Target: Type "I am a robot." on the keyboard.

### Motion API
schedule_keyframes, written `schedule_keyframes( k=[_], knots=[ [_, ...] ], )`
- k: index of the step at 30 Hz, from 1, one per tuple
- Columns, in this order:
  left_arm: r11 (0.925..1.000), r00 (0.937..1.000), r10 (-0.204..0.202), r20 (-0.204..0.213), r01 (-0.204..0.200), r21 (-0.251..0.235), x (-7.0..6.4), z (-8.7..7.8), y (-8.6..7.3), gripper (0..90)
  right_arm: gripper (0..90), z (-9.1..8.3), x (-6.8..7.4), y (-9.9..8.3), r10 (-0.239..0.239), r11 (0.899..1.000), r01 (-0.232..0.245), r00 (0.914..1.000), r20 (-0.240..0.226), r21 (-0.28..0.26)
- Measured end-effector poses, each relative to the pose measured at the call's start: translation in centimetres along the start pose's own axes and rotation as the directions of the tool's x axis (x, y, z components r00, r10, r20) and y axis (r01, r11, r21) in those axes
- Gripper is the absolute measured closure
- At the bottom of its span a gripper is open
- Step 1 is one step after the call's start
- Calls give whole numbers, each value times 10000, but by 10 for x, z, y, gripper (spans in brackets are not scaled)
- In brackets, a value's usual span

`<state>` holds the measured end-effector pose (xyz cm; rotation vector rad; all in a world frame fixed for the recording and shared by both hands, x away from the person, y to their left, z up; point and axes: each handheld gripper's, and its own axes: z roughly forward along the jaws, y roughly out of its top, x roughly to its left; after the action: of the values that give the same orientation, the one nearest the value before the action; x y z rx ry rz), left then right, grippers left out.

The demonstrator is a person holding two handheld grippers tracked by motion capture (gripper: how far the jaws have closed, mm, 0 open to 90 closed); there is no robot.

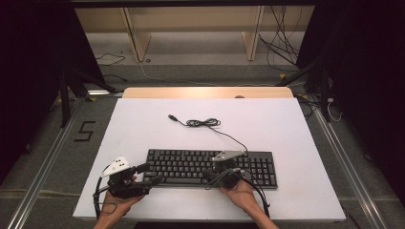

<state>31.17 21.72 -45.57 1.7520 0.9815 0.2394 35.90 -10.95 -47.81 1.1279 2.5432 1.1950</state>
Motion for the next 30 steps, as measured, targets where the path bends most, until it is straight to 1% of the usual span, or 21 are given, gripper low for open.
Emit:
schedule_keyframes(
  k=[2,4,6,8,9,10,12,13,14,15,18,20,21,22,24,25,26,27,28,29,30],
  knots=[
    [10000,10000,-21,-8,21,-4,0,0,0,249,900,1,0,-1,-29,10000,28,10000,60,76],
    [10000,10000,-34,-28,34,-1,1,0,0,248,900,1,0,-1,41,10000,-41,10000,47,23],
    [10000,10000,-40,-24,40,-11,1,0,0,249,900,2,2,-2,-57,10000,57,9998,207,-8],
    [10000,10000,-9,-25,9,13,1,0,-1,248,900,2,3,-2,-104,9999,105,9996,250,-4],
    [10000,10000,-10,-24,10,32,1,0,-1,248,900,2,2,-2,-69,10000,69,9997,225,0],
    [10000,10000,15,-33,-15,65,1,1,-1,248,900,1,2,-2,109,9999,-109,9998,190,-14],
    [10000,10000,-9,-56,9,45,1,1,-1,248,897,0,1,-2,171,9998,-171,9998,90,-51],
    [10000,10000,-26,-38,26,18,1,0,-1,248,859,-1,1,-2,197,9997,-197,9998,9,-117],
    [10000,10000,-28,-39,28,8,1,0,-1,248,857,-2,1,-1,263,9993,-264,9996,-64,-248],
    [10000,10000,-40,-48,40,13,2,0,-1,248,857,-3,1,-1,252,9992,-252,9997,-17,-308],
    [10000,10000,-33,-46,34,29,1,1,-1,248,841,-5,1,-1,241,9992,-242,9997,-32,-328],
    [10000,10000,30,-31,-30,54,1,1,-1,248,800,-9,-2,-1,303,9980,-307,9995,-98,-545],
    [10000,10000,32,-32,-32,55,0,1,-1,248,800,-9,-2,-1,303,9980,-307,9995,-98,-545],
    [10000,10000,28,-33,-27,61,1,1,-1,248,772,-13,-4,-1,383,9964,-396,9991,-184,-752],
    [10000,10000,18,-37,-17,61,1,1,-1,248,765,-15,-4,0,394,9959,-409,9990,-195,-812],
    [10000,10000,10,-35,-10,60,1,1,-1,247,748,-18,-5,0,423,9952,-440,9989,-211,-870],
    [10000,10000,4,-32,-4,58,1,1,-1,248,702,-22,-7,-1,499,9941,-522,9984,-257,-956],
    [10000,10000,-4,-33,4,55,1,2,-1,248,702,-22,-7,-1,499,9941,-522,9984,-257,-956],
    [10000,10000,10,-28,-10,63,1,2,-1,247,667,-26,-9,-2,559,9928,-590,9979,-323,-1041],
    [10000,10000,14,-23,-14,64,1,2,-1,247,667,-26,-9,-2,559,9928,-590,9979,-323,-1041],
    [10000,10000,11,-11,-11,66,1,2,-1,247,641,-30,-10,-2,530,9920,-567,9980,-357,-1132]
  ],
)
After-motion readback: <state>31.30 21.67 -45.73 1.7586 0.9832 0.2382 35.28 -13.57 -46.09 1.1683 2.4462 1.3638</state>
